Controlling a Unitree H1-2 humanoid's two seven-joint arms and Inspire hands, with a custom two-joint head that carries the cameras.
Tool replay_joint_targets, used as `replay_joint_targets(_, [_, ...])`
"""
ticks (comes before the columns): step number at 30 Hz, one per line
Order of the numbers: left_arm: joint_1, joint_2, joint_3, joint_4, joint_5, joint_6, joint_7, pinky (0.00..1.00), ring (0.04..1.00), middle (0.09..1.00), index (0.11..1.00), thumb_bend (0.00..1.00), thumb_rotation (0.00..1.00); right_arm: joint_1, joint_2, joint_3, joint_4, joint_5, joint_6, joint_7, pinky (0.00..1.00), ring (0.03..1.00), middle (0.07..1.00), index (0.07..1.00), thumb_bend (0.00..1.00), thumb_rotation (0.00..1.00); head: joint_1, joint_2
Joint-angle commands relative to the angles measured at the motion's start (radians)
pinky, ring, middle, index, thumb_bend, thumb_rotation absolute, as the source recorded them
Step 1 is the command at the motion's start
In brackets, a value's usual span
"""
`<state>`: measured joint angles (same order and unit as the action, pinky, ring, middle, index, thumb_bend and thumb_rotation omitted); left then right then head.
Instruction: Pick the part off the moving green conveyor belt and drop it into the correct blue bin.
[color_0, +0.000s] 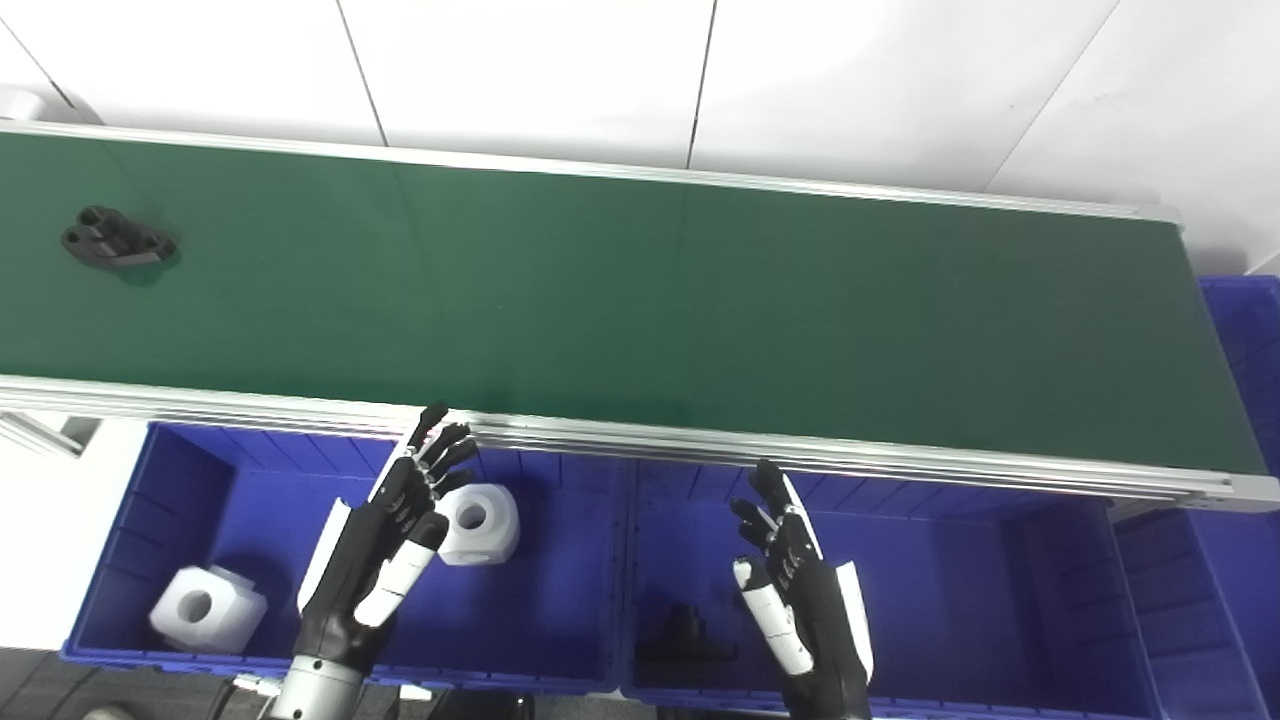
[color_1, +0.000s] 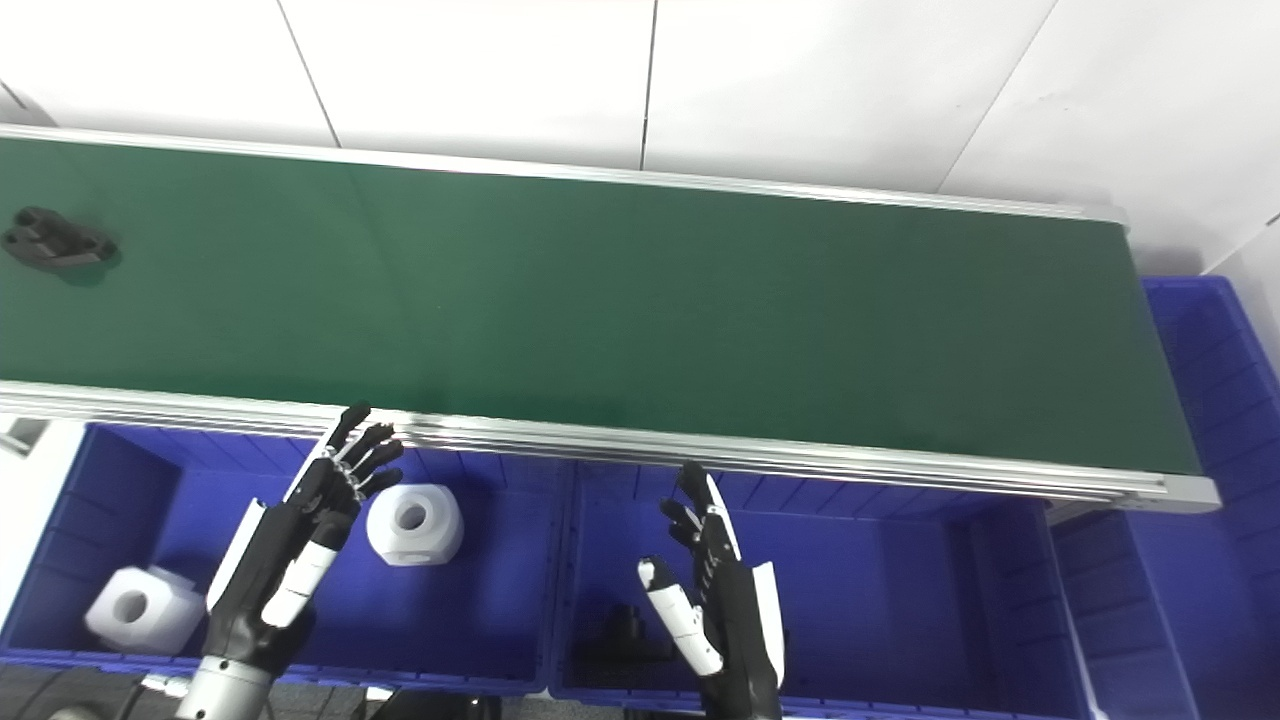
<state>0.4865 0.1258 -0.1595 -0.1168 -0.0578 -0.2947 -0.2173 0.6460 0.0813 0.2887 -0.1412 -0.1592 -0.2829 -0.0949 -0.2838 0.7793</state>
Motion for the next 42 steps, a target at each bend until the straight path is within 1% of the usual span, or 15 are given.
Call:
replay_joint_targets(1, [0.003,-0.001,0.000,-0.021,-0.001,-0.036,0.003,0.84,0.894,0.920,0.962,0.79,0.82,0.010,0.005,0.004,-0.014,-0.003,-0.056,0.000,0.89,0.880,0.944,0.955,0.79,0.80,0.001,0.001])
replay_joint_targets(9, [0.004,-0.003,-0.003,-0.018,0.005,-0.039,0.003,0.84,0.894,0.920,0.962,0.78,0.82,0.010,0.003,0.002,-0.008,0.000,-0.060,0.000,0.89,0.882,0.942,0.952,0.79,0.80,0.010,-0.002])
replay_joint_targets(15, [0.006,-0.005,-0.004,-0.022,0.011,-0.036,0.005,0.84,0.893,0.918,0.958,0.78,0.82,0.011,0.009,-0.007,-0.003,-0.008,-0.083,-0.013,0.90,0.905,0.937,0.942,0.79,0.79,0.016,0.002])
replay_joint_targets(17, [0.007,-0.004,-0.005,-0.024,0.020,-0.043,0.007,0.84,0.893,0.919,0.958,0.79,0.83,0.010,0.012,-0.011,0.004,-0.024,-0.098,-0.023,0.90,0.910,0.935,0.939,0.79,0.83,0.016,0.002])
replay_joint_targets(19, [0.011,-0.004,-0.004,-0.027,0.033,-0.054,0.011,0.83,0.895,0.921,0.954,0.78,0.84,0.008,0.011,-0.013,0.013,-0.031,-0.119,-0.029,0.90,0.912,0.935,0.937,0.78,0.93,0.023,0.003])
replay_joint_targets(20, [0.013,-0.005,-0.002,-0.030,0.038,-0.059,0.014,0.83,0.895,0.921,0.953,0.78,0.84,0.006,0.008,-0.011,0.016,-0.032,-0.128,-0.028,0.90,0.912,0.935,0.937,0.78,0.93,0.023,0.003])
replay_joint_targets(21, [0.016,-0.007,0.000,-0.032,0.047,-0.063,0.019,0.84,0.901,0.925,0.948,0.79,0.84,0.005,0.005,-0.010,0.019,-0.034,-0.134,-0.026,0.91,0.920,0.941,0.945,0.79,0.97,0.023,0.003])
replay_joint_targets(23, [0.020,-0.008,0.004,-0.038,0.071,-0.065,0.030,0.87,0.924,0.940,0.943,0.82,0.87,0.004,0.000,-0.009,0.023,-0.035,-0.144,-0.023,0.93,0.929,0.950,0.956,0.80,0.99,0.023,0.003])
replay_joint_targets(25, [0.022,0.001,0.003,-0.042,0.081,-0.064,0.029,0.93,0.964,0.974,0.963,0.86,0.91,0.002,0.000,-0.010,0.029,-0.035,-0.156,-0.022,0.93,0.934,0.956,0.962,0.80,1.00,0.028,0.002])
replay_joint_targets(26, [0.022,0.005,0.001,-0.044,0.084,-0.063,0.026,0.95,0.976,0.986,0.970,0.87,0.92,0.001,0.000,-0.010,0.032,-0.034,-0.163,-0.023,0.93,0.935,0.957,0.963,0.80,1.00,0.028,0.002])
replay_joint_targets(27, [0.022,0.010,0.001,-0.045,0.083,-0.062,0.023,0.98,0.991,0.995,0.987,0.91,0.94,0.000,0.001,-0.010,0.034,-0.034,-0.166,-0.023,0.94,0.938,0.960,0.965,0.80,1.00,0.028,0.000])
replay_joint_targets(28, [0.022,0.012,0.001,-0.045,0.083,-0.062,0.021,0.98,0.995,0.998,0.993,0.93,0.94,0.000,0.002,-0.009,0.034,-0.034,-0.167,-0.023,0.94,0.941,0.963,0.966,0.80,1.00,0.028,0.000])
replay_joint_targets(33, [0.021,0.022,-0.002,-0.049,0.080,-0.059,0.013,0.98,1.000,1.000,1.000,0.98,0.94,0.001,0.004,-0.011,0.035,-0.047,-0.166,-0.027,0.95,0.951,0.970,0.971,0.80,1.00,0.030,-0.003])
replay_joint_targets(35, [0.020,0.024,-0.002,-0.045,0.076,-0.063,0.012,0.97,1.000,1.000,1.000,0.98,0.94,0.001,0.006,-0.010,0.037,-0.049,-0.166,-0.027,0.95,0.949,0.968,0.972,0.80,1.00,0.030,-0.010])
replay_joint_targets(42, [0.028,0.024,-0.004,-0.046,0.080,-0.064,0.016,0.96,0.998,1.000,1.000,0.98,0.94,0.001,0.005,-0.012,0.039,-0.049,-0.168,-0.026,0.96,0.949,0.965,0.968,0.80,1.00,0.034,-0.013])
